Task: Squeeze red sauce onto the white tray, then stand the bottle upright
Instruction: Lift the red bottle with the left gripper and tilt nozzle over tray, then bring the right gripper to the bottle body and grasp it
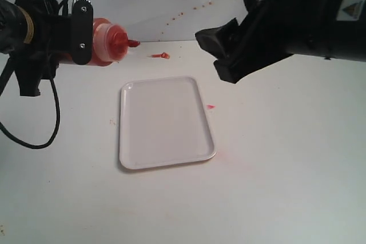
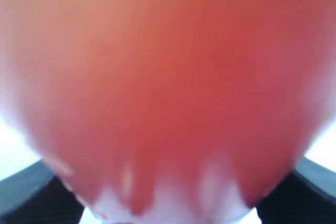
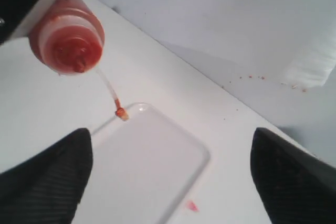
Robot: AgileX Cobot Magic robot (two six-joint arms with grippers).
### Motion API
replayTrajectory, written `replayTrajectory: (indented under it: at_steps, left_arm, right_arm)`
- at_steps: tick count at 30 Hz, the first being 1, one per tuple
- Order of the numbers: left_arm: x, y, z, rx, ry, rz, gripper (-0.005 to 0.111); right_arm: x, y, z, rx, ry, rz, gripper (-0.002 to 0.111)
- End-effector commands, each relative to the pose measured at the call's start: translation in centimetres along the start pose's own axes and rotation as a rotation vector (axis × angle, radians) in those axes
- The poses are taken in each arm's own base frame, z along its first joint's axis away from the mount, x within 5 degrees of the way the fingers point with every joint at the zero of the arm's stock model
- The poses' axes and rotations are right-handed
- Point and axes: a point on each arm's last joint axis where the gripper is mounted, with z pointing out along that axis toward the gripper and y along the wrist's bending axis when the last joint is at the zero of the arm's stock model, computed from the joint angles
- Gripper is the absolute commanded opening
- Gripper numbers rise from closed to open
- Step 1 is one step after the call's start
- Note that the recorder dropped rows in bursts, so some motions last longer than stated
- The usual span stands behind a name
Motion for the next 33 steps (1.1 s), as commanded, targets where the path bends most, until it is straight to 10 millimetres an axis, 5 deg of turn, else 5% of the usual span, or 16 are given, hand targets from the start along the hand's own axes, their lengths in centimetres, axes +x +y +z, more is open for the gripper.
replayTrajectory:
  at_steps: [1, 12, 22, 33]
  left_arm:
    - [-0.3, 1.0, -0.8, -0.076, -0.018, 0.097, 0.0]
    - [-3.0, 2.2, -2.6, -0.299, 0.036, 0.492, 0.0]
    - [-4.2, 1.8, -0.6, -0.31, 0.046, 0.624, 0.0]
    - [-4.3, 1.7, -0.7, -0.309, 0.053, 0.653, 0.0]
  right_arm:
    - [0.7, -0.1, 2.6, 0.016, 0.031, -0.155, 0.075]
    - [3.2, 0.7, 8.6, 0.007, 0.006, -0.156, 0.075]
    - [2.6, 0.6, 9.0, 0.029, -0.086, -0.108, 0.067]
    - [2.6, -1.2, 8.8, 0.09, -0.131, -0.115, 0.066]
